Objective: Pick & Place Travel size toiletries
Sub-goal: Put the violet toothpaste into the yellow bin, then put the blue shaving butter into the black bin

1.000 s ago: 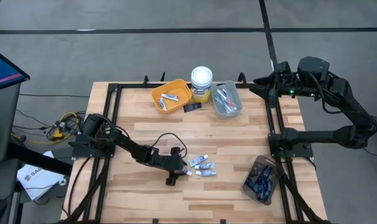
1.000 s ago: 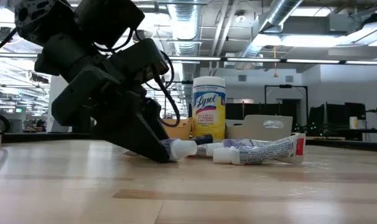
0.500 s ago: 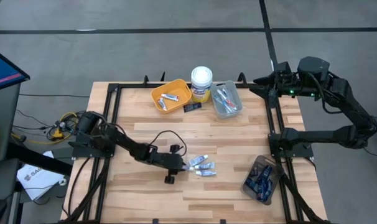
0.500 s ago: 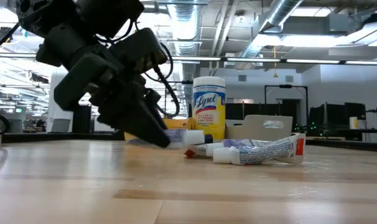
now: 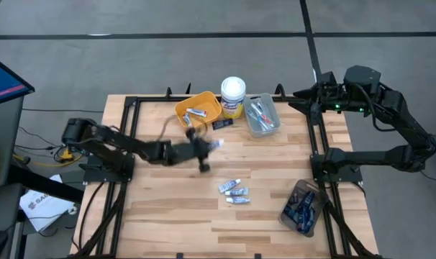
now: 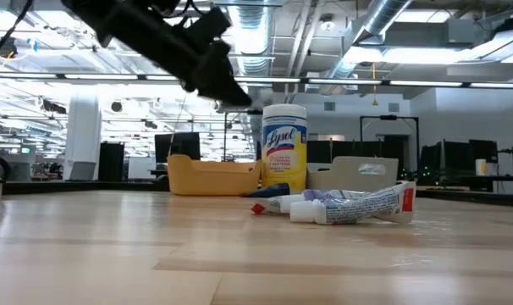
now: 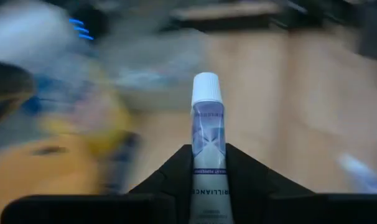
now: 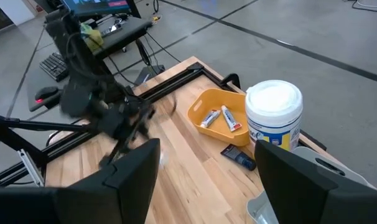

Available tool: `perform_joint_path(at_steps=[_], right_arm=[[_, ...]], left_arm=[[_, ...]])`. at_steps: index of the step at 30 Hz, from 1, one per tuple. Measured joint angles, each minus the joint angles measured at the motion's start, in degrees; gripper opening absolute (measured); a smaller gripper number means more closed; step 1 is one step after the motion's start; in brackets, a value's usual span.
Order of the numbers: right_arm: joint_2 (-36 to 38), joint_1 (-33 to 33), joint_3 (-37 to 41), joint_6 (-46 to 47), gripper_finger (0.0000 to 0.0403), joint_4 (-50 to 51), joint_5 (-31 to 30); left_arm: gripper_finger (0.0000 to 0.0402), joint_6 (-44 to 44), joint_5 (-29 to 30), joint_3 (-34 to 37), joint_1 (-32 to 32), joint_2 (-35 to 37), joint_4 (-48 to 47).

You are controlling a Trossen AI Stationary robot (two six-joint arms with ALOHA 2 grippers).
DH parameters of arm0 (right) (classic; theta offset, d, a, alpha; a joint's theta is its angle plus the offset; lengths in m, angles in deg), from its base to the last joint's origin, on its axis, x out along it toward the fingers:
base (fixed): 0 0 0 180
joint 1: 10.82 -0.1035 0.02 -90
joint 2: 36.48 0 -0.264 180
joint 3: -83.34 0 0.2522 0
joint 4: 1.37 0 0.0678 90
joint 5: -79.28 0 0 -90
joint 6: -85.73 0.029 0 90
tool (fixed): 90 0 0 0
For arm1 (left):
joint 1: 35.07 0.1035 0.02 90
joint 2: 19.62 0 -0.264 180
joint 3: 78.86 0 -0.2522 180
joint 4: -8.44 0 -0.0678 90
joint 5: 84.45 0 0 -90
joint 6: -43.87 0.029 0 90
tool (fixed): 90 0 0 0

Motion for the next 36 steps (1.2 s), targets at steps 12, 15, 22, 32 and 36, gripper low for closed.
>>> perform_joint_path(at_steps=[12,15,22,32,36], right_arm=[[0.0,-2.5,0.0,0.0,0.0254,0.0,0.1],[0.0,-3.3,0.0,0.0,0.0254,0.0,0.1],[0.0,-4.5,0.0,0.9,0.0254,0.0,0.1],[-3.8,-6.3,3.5,2.0,0.0254,-0.7,-0.5],[-10.1,-10.0,9.0,1.5,0.0254,-6.5,-0.5]], left_arm=[[0.0074,2.4,-6.8,0.0,26.0,8.4,-6.1],[0.0077,2.4,-10.4,-0.1,30.0,7.3,-6.4],[0.0131,2.4,-18.8,0.0,34.3,6.0,-12.3],[0.0246,-7.7,-18.3,0.0,33.4,10.1,-12.6],[0.0245,-12.8,-19.6,0.0,33.4,17.6,-12.3]])
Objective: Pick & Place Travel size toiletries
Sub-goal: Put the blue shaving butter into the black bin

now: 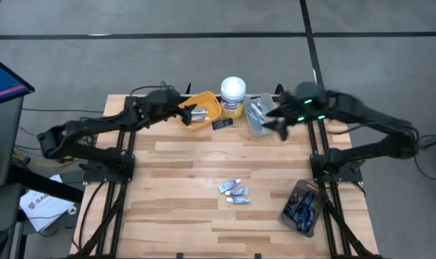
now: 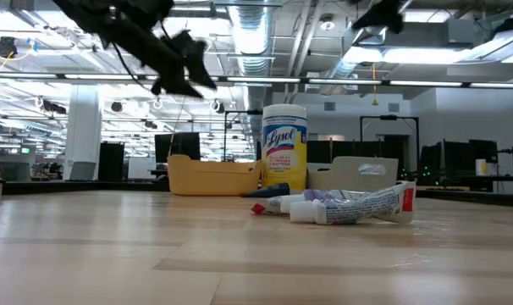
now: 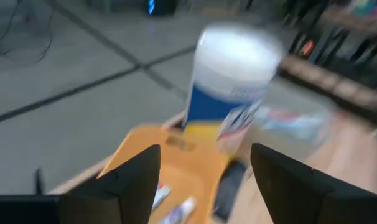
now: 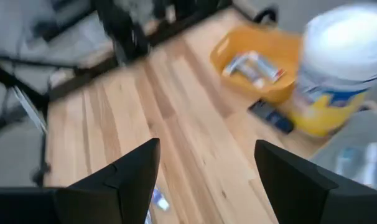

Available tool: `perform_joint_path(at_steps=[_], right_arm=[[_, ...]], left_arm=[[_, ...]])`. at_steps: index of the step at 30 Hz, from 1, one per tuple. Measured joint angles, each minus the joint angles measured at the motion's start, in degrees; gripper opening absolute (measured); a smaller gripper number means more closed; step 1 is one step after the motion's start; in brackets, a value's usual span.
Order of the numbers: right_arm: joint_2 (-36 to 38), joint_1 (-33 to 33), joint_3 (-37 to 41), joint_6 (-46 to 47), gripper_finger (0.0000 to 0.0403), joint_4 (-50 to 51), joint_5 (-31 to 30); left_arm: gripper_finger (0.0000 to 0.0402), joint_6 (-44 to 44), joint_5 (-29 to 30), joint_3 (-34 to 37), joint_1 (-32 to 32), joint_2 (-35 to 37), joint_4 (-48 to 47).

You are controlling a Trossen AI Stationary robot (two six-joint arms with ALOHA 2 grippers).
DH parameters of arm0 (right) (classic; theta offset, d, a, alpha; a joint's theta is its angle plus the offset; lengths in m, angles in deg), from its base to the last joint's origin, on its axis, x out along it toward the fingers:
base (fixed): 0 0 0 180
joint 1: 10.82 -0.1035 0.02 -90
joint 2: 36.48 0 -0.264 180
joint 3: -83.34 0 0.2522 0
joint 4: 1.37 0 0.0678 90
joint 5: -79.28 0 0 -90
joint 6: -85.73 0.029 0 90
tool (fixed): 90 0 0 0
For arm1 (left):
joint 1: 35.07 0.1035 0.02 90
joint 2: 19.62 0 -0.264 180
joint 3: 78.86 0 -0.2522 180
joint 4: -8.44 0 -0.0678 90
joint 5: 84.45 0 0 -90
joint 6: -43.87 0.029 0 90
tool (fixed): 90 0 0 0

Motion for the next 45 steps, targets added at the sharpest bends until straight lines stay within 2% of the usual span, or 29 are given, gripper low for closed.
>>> perform_joint_path(at_steps=[7,11,14,19,23,29,40,43,45], right_arm=[[-17.9,-5.0,2.3,-8.4,0.0254,-9.8,-1.1],[-29.0,-5.6,-0.2,-13.5,0.0254,-11.7,-1.3],[-37.0,-5.4,-4.7,-18.4,0.0254,-9.4,-7.1],[-48.3,-5.3,-14.4,-29.1,0.0254,-4.0,-21.2],[-55.3,-5.1,-21.4,-36.1,0.0254,-1.5,-25.1],[-62.6,-3.9,-27.5,-43.7,0.0254,-0.9,-31.0],[-65.5,0.6,-27.8,-46.1,0.0253,-0.7,-30.4],[-65.5,1.5,-27.8,-47.1,0.0233,-2.1,-30.5],[-65.5,2.2,-27.8,-47.1,0.0197,-2.5,-30.4]], left_arm=[[0.022,-0.2,-2.6,0.0,0.0,14.3,-0.4],[0.0217,-0.2,-2.6,0.0,0.0,20.2,-2.9],[0.0222,-0.2,-2.6,0.0,-0.4,23.6,-6.1],[0.0236,-0.1,-2.6,0.0,-1.6,26.7,-9.6],[0.0243,0.0,-2.6,0.0,-2.5,27.6,-10.4],[0.0242,0.0,-2.6,0.0,-3.3,27.6,-10.4],[0.0243,0.1,-2.6,0.0,-3.8,27.6,-11.4],[0.0242,0.1,-2.6,0.0,-3.8,27.6,-11.8],[0.0242,0.1,-2.6,0.0,-3.8,27.6,-12.0]])
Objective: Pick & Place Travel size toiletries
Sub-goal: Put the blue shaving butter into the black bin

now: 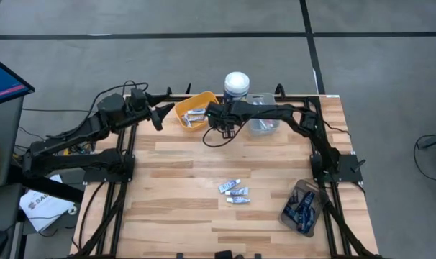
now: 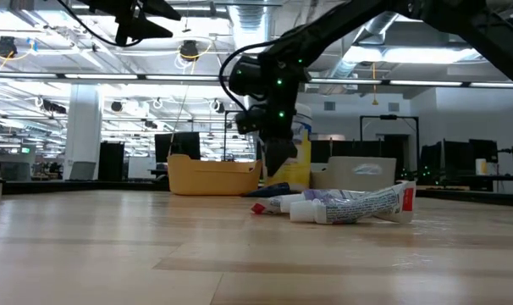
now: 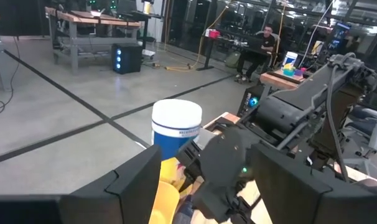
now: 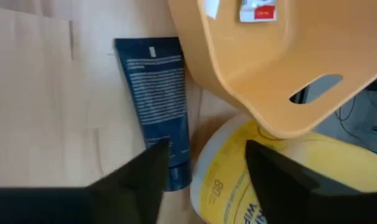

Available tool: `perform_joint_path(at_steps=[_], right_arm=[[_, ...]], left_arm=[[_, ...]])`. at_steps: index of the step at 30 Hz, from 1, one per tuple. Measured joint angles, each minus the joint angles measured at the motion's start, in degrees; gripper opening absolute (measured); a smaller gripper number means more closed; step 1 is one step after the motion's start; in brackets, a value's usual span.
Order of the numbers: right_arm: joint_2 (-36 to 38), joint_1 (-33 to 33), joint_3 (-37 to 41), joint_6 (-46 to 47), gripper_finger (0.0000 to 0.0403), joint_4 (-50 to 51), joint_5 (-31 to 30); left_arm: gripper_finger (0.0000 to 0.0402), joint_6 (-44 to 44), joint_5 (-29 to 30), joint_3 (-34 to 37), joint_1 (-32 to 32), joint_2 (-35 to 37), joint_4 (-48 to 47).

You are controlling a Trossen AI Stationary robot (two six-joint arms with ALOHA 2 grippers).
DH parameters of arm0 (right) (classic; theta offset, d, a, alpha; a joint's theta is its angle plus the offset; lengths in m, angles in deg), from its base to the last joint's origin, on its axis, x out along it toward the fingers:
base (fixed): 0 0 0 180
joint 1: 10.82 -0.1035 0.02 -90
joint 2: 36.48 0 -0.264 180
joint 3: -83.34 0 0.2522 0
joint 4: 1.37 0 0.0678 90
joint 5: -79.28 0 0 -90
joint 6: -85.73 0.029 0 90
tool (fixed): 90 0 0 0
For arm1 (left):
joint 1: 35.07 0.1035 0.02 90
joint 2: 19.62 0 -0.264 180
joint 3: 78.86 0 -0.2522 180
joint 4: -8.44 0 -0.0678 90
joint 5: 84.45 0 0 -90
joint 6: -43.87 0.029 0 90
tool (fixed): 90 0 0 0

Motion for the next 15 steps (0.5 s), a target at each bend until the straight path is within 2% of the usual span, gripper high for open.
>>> perform_joint_path(at_steps=[6,8,15], right_arm=[[0.0,1.0,0.0,0.2,0.0048,1.3,5.7],[0.0,1.0,0.0,0.2,0.0014,0.7,5.9],[0.0,1.0,0.0,2.1,0.0026,-2.5,6.1]], left_arm=[[0.0241,-1.2,0.0,0.0,0.0,0.0,-0.6],[0.0241,-1.5,0.0,0.0,0.0,0.0,-0.7],[0.024,-1.5,0.0,0.0,0.0,0.0,-0.8]])
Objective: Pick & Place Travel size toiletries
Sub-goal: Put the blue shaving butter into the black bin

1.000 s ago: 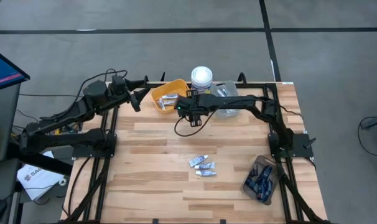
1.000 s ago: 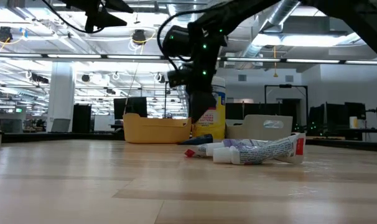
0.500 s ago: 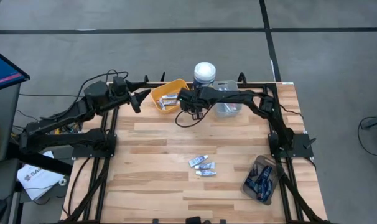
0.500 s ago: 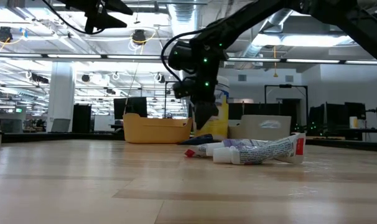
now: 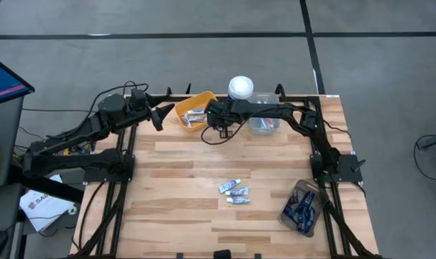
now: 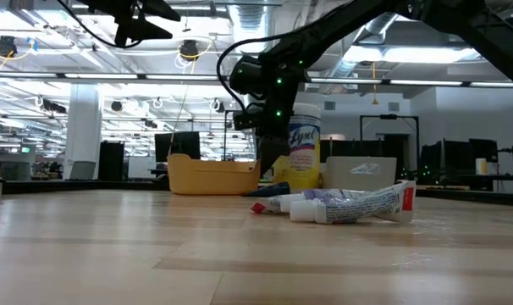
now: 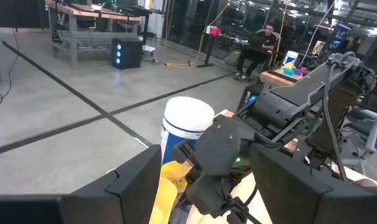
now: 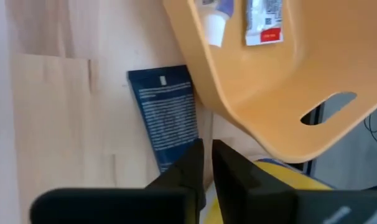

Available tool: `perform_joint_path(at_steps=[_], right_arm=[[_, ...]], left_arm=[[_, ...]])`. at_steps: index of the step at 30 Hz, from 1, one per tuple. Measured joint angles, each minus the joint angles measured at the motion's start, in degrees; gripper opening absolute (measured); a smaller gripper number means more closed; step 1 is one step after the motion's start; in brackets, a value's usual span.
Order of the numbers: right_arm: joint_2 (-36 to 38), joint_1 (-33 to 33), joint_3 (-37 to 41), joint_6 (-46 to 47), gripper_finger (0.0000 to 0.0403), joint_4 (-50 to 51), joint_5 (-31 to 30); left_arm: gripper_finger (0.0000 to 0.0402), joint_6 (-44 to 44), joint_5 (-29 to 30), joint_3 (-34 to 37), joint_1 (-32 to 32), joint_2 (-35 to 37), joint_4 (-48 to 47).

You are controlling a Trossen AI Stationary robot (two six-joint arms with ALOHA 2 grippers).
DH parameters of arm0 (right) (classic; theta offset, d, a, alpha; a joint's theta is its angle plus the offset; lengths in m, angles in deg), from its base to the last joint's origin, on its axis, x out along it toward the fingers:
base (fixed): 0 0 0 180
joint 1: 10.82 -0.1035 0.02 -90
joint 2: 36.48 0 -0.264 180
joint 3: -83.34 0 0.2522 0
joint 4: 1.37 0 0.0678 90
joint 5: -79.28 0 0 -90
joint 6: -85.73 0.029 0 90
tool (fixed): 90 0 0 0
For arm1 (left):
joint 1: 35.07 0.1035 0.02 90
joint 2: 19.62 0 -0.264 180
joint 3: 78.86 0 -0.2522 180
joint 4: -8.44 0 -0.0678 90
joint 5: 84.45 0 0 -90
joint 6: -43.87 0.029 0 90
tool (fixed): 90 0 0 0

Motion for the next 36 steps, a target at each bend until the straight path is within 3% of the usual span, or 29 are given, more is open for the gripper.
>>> perform_joint_path(at_steps=[8,15,19,24,27,31,36], right_arm=[[0.0,0.0,0.0,0.1,0.0006,-0.3,0.1],[0.5,0.4,0.0,4.9,0.0002,-0.5,8.9],[1.5,1.2,0.1,10.2,0.0001,0.3,18.0],[7.4,-3.0,0.1,11.3,0.0,0.7,18.6],[15.0,-6.2,0.0,14.7,0.0,4.4,18.8],[25.8,-9.5,0.0,19.7,0.0,10.4,13.9],[37.0,-14.2,0.0,24.9,0.0,10.6,9.0]], left_arm=[[0.024,0.0,0.0,0.0,0.0,0.0,-0.1],[0.024,-1.5,-1.6,0.0,0.0,0.0,-0.1],[0.024,-1.3,-4.4,0.0,0.0,0.0,-0.2],[0.0219,5.5,-12.4,0.0,-0.5,-2.2,-3.3],[0.0206,6.1,-13.0,0.0,-2.5,-5.9,-3.5],[0.0197,9.2,-12.1,0.0,-6.9,-15.1,-1.5],[0.0191,11.4,-5.6,0.0,-13.9,-31.6,11.7]])
